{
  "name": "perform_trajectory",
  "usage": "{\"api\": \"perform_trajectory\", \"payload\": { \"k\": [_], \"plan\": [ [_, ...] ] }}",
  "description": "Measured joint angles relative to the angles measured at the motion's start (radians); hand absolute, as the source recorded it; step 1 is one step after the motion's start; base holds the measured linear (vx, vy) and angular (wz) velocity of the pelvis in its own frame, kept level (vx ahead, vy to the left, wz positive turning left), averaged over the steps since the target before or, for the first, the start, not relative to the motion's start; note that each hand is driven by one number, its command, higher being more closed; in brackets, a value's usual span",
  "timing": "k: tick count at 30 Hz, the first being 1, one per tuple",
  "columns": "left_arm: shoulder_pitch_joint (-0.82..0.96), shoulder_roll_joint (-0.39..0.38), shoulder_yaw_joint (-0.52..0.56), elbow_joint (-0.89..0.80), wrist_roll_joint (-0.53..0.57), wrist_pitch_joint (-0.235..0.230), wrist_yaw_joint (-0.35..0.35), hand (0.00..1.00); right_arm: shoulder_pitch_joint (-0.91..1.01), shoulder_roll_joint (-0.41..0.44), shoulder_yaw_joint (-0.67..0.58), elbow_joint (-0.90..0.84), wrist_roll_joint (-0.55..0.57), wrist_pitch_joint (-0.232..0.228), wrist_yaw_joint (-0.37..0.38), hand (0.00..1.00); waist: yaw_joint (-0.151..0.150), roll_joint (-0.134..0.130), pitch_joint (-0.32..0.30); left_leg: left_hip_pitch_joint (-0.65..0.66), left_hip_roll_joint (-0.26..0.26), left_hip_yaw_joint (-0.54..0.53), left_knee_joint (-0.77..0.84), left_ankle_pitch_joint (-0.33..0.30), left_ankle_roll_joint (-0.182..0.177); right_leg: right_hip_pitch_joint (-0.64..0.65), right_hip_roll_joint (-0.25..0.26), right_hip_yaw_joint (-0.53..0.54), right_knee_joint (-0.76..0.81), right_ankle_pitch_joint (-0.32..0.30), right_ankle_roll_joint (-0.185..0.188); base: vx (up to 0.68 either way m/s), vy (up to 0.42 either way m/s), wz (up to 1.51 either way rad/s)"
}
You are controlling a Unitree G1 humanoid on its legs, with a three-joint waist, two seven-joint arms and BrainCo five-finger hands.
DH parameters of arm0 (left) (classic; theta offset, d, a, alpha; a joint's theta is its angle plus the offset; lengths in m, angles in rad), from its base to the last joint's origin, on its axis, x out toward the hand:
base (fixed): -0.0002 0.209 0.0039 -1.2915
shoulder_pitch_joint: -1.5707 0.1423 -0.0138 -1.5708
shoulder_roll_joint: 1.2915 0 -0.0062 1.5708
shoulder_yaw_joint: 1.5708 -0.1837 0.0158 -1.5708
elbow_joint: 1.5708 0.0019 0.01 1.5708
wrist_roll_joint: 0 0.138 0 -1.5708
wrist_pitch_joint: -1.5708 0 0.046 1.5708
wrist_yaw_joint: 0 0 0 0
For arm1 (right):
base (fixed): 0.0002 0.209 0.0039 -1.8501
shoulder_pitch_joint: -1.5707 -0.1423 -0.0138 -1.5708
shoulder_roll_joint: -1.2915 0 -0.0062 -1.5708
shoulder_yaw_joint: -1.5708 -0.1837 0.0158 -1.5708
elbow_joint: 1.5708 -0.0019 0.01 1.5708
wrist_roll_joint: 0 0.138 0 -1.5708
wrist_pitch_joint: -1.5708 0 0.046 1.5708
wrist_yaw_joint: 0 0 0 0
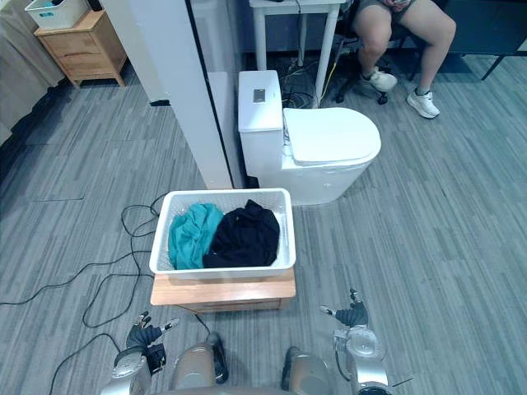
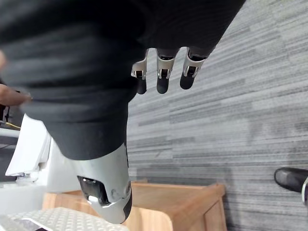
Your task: Pick up the laundry basket with both hands and put the clothes into the washing machine.
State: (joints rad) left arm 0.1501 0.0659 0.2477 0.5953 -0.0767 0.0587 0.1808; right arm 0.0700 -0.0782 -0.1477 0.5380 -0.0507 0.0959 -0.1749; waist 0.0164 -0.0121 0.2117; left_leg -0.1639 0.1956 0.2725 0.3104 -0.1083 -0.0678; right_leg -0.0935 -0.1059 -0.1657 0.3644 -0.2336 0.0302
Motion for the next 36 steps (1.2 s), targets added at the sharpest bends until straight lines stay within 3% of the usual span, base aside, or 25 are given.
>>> {"api": "perform_trajectory", "payload": {
  "k": [6, 9, 14, 19, 21, 26, 30, 34, 35, 36],
  "plan": [
    [0.004, 0.017, 0.071, -0.08, -0.004, -0.004, 0.02, 0.0, -0.048, -0.014, -0.005, -0.134, -0.004, -0.013, -0.005, 0.0, -0.001, -0.007, -0.01, 0.045, -0.076, -0.009, -0.094, 0.002, 0.004, 0.068, -0.045, -0.002, -0.147, 0.035, 0.058, 0.19, 0.111, 0.02],
    [0.004, 0.023, 0.121, -0.117, -0.011, -0.006, 0.033, 0.0, -0.064, -0.023, -0.021, -0.134, -0.017, -0.011, -0.007, 0.0, -0.001, -0.003, -0.016, 0.062, -0.089, -0.032, -0.158, 0.026, 0.04, 0.081, -0.046, -0.024, -0.182, 0.043, 0.063, 0.08, 0.011, 0.14],
    [-0.023, 0.073, 0.115, -0.118, -0.009, -0.005, 0.04, 0.0, -0.091, -0.089, -0.025, -0.132, -0.021, -0.01, -0.019, 0.0, -0.003, 0.013, -0.026, 0.081, -0.094, -0.039, -0.229, 0.065, 0.049, 0.092, -0.036, -0.026, -0.227, 0.079, 0.066, 0.03, -0.006, 0.04],
    [-0.168, 0.155, -0.007, -0.07, 0.008, -0.007, 0.048, 0.0, -0.24, -0.136, 0.011, -0.002, 0.003, -0.011, -0.027, 0.0, -0.003, 0.023, -0.02, 0.045, -0.096, -0.051, -0.247, 0.11, 0.057, 0.052, -0.036, -0.027, -0.233, 0.113, 0.062, -0.05, 0.009, 0.01],
    [-0.242, 0.154, -0.058, -0.037, 0.011, -0.007, 0.06, 0.0, -0.325, -0.137, 0.036, 0.059, 0.033, -0.01, -0.041, 0.0, -0.003, 0.037, -0.005, 0.018, -0.096, -0.052, -0.267, 0.151, 0.036, 0.01, -0.036, -0.023, -0.233, 0.151, 0.055, -0.14, 0.025, -0.11],
    [-0.402, 0.165, -0.112, 0.04, 0.013, -0.006, 0.084, 0.0, -0.512, -0.146, 0.108, 0.165, 0.082, -0.009, -0.057, 0.0, -0.003, 0.051, 0.052, -0.035, -0.099, -0.053, -0.271, 0.151, 0.035, -0.072, -0.033, 0.002, -0.217, 0.154, 0.052, -0.2, 0.029, -0.19],
    [-0.531, 0.227, -0.165, 0.12, 0.014, -0.004, 0.089, 0.0, -0.659, -0.149, 0.161, 0.261, 0.094, -0.007, -0.076, 0.0, -0.003, 0.045, 0.113, -0.077, -0.097, -0.044, -0.279, 0.171, 0.007, -0.153, -0.034, 0.028, -0.171, 0.166, 0.048, -0.2, 0.032, -0.12],
    [-0.628, 0.266, -0.18, 0.198, 0.052, 0.001, 0.101, 0.0, -0.761, -0.15, 0.165, 0.33, 0.101, -0.004, -0.082, 0.0, -0.003, 0.042, 0.153, -0.111, -0.094, -0.036, -0.296, 0.2, 0.008, -0.197, -0.033, 0.036, -0.176, 0.196, 0.045, -0.13, 0.025, -0.08],
    [-0.671, 0.277, -0.201, 0.244, 0.065, 0.005, 0.105, 1.0, -0.795, -0.152, 0.166, 0.362, 0.101, -0.001, -0.082, 1.0, -0.004, 0.037, 0.168, -0.114, -0.095, -0.035, -0.304, 0.21, 0.011, -0.204, -0.032, 0.038, -0.178, 0.207, 0.05, -0.05, 0.019, -0.04],
    [-0.703, 0.281, -0.214, 0.277, 0.08, 0.01, 0.104, 1.0, -0.823, -0.152, 0.167, 0.39, 0.101, -0.001, -0.082, 1.0, -0.004, 0.034, 0.177, -0.122, -0.095, -0.035, -0.304, 0.214, 0.012, -0.213, -0.031, 0.039, -0.179, 0.212, 0.05, -0.04, 0.014, -0.03]
  ]
}}
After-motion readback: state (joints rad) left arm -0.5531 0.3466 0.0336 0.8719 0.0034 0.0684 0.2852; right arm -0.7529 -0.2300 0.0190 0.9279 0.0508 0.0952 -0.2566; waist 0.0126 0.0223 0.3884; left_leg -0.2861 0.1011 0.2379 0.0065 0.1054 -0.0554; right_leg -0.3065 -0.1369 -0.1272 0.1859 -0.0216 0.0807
